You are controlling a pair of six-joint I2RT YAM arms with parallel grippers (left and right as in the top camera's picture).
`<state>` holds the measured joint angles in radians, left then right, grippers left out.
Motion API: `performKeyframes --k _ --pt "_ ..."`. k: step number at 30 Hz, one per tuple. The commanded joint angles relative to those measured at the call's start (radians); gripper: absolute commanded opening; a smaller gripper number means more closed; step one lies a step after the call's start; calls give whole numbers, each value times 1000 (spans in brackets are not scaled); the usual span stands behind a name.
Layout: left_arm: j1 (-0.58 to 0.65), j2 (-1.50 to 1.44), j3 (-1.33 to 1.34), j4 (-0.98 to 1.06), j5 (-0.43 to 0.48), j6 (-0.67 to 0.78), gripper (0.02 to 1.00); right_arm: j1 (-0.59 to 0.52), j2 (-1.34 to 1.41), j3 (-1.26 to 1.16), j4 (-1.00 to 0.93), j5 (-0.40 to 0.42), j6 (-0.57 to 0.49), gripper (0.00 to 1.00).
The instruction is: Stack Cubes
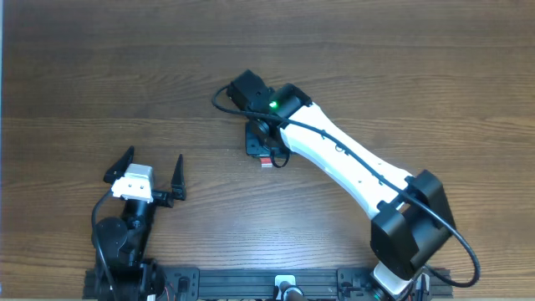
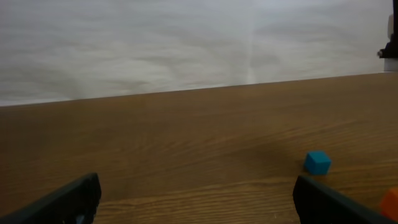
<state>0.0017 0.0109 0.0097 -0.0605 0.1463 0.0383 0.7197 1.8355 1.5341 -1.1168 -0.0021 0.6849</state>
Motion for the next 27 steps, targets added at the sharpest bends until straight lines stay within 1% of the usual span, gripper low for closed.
performKeyframes --k 1,27 --pt "5 -4 -4 -3 10 14 1000 -5 -11 -12 24 3 14 12" --pt "5 -4 -4 -3 10 14 1000 -6 65 -12 50 3 14 12"
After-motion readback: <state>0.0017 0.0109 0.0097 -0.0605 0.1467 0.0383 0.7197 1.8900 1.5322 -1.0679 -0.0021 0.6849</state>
